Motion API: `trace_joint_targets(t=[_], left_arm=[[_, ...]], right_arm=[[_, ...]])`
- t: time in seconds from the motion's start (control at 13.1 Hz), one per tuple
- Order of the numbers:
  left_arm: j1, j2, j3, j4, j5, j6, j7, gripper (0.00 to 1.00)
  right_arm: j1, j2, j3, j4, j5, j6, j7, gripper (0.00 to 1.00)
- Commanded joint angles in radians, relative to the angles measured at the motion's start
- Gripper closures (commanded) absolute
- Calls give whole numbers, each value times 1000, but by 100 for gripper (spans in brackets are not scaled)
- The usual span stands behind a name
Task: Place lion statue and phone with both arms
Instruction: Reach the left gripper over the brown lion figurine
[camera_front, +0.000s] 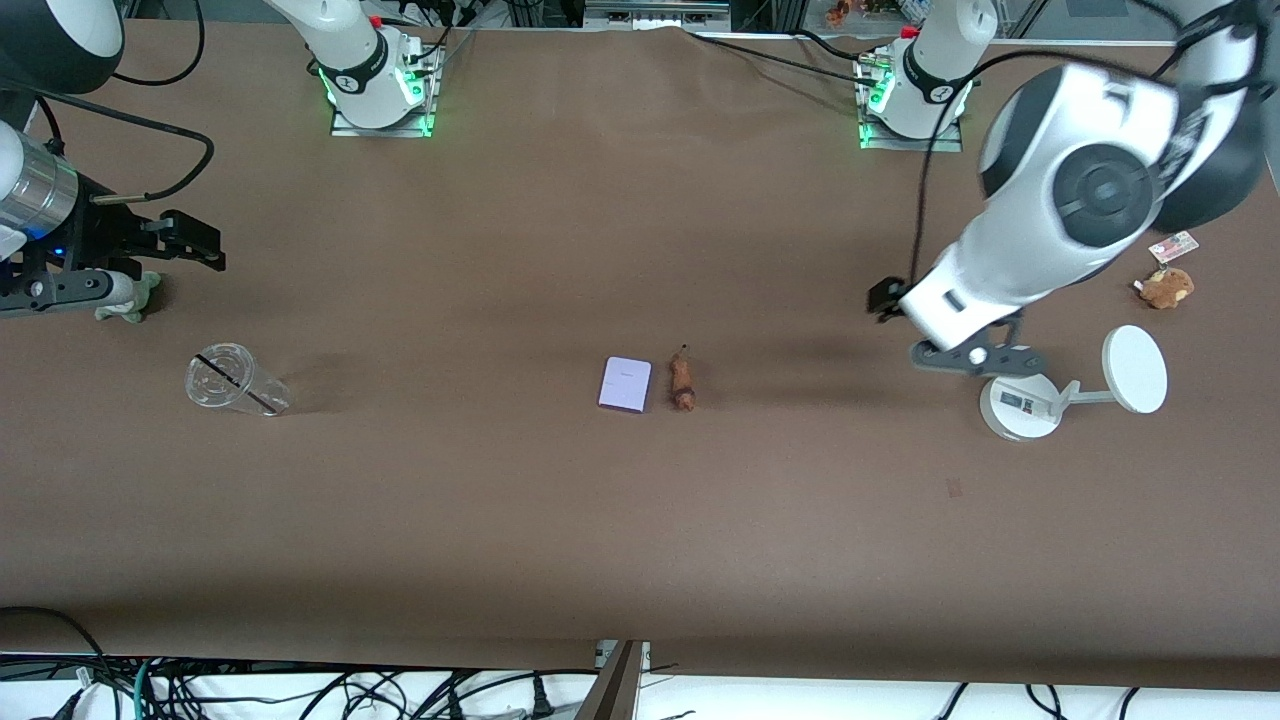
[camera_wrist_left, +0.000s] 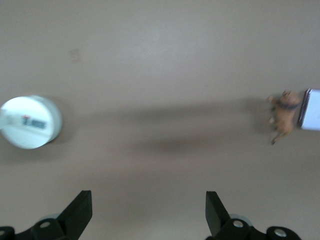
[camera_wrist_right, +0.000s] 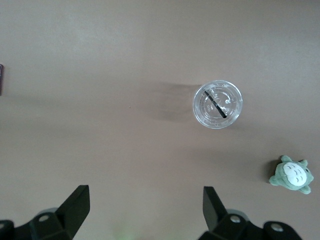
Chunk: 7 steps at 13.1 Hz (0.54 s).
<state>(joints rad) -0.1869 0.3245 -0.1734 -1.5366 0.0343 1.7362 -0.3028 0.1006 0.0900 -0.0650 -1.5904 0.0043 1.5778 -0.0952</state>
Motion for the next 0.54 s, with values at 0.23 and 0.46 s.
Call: trace_joint_targets(t=[0.23,0.46], left_arm=[[-157,209,8,58,-5,271,-258,0],[-235,293,8,56,-2,443,-385,0]], right_arm=[[1,8,2,24,-3,-24,6,0],[2,8,2,26,-3,-22,8,0]])
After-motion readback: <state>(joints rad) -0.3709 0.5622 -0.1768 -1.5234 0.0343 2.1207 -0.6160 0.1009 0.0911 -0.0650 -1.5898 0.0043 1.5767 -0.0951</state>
